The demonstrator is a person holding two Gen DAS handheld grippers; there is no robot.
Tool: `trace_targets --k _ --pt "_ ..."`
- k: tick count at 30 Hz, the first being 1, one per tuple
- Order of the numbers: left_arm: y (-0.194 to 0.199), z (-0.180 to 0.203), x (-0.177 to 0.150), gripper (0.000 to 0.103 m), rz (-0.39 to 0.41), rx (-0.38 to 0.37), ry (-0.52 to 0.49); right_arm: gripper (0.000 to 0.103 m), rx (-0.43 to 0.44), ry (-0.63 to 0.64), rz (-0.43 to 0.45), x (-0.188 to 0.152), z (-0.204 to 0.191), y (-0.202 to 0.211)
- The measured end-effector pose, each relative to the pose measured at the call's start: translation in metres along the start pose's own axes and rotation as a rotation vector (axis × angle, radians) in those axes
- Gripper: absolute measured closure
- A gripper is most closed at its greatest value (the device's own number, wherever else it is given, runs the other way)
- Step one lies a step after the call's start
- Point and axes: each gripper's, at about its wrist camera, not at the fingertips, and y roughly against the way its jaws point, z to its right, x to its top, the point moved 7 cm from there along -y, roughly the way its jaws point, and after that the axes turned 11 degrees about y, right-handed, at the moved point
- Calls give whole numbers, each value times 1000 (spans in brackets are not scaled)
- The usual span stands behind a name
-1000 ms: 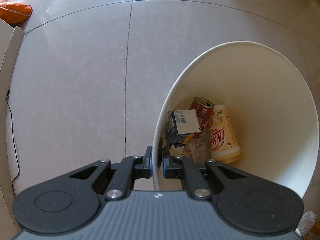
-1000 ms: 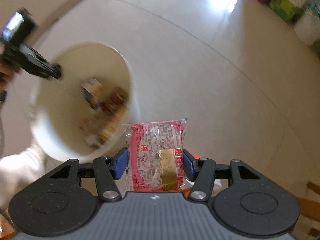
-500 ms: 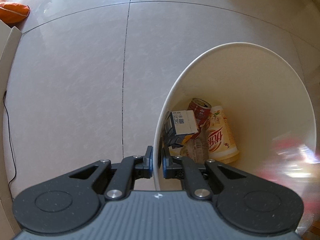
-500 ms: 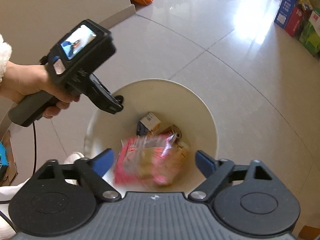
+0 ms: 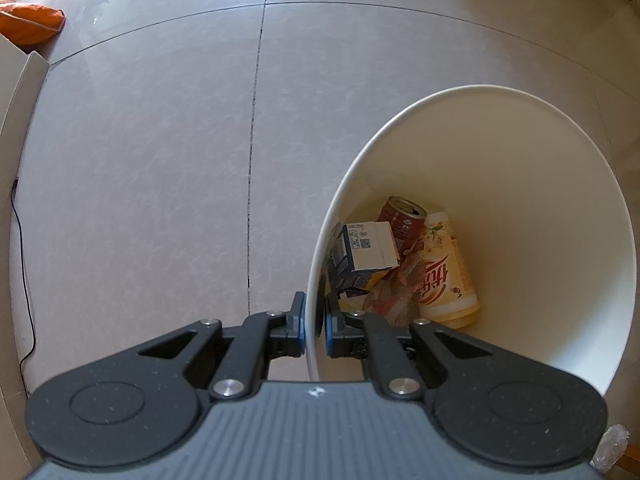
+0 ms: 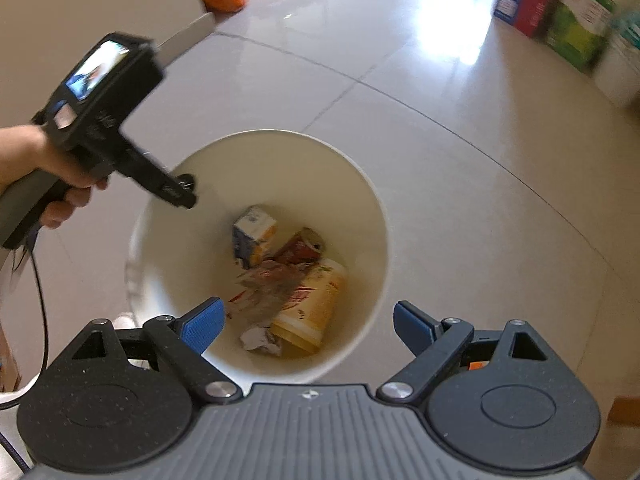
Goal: Organize objects
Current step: 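Move the right tool to the half orange and grasp it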
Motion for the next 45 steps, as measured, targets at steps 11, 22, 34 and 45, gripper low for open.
trace_targets --k 11,22,34,45 --pt "0 2 0 96 -1 15 -3 9 -166 -262 -22 -74 53 -7" --pt "2 0 -3 95 14 24 35 9 -272 -297 -189 -199 125 -97" --pt "3 3 -2 94 21 59 -13 9 -241 -94 -290 -264 157 -183" --pt "1 5 -3 94 27 64 -17 9 -205 -41 -361 -273 166 -230"
